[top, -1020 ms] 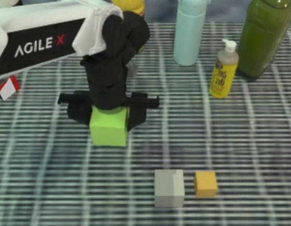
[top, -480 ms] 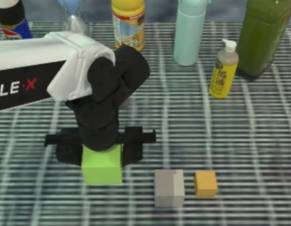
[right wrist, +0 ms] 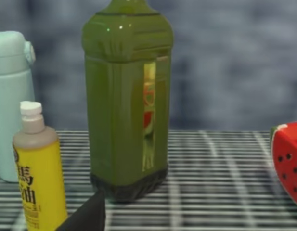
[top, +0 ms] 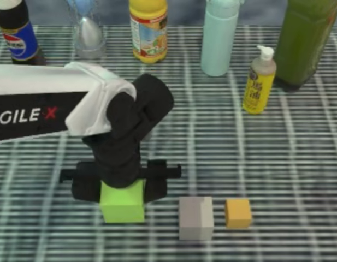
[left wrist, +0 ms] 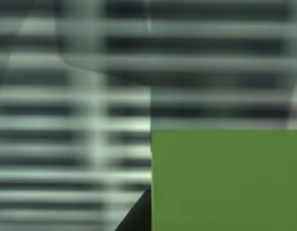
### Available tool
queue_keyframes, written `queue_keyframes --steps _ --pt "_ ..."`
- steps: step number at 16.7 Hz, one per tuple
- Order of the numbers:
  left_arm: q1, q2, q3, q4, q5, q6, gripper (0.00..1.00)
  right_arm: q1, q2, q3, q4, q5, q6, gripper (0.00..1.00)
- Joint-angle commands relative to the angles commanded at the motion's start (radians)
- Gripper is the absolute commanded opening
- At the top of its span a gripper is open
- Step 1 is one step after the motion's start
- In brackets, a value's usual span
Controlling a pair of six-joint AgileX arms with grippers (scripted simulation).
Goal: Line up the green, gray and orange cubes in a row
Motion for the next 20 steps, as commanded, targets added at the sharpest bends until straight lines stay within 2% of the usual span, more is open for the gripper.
queue_keyframes --steps 3,8,20 --pt "-0.003 0.038 -0.063 0.101 0.001 -0.002 0.00 0.000 0.000 0.000 0.000 0.000 0.000 1.00" --pt "-0.004 0.046 -0.075 0.116 0.001 -0.002 0.00 0.000 0.000 0.000 0.000 0.000 0.000 1.00" --pt "-0.004 0.046 -0.075 0.116 0.001 -0.002 0.90 0.000 0.000 0.000 0.000 0.000 0.000 1.00"
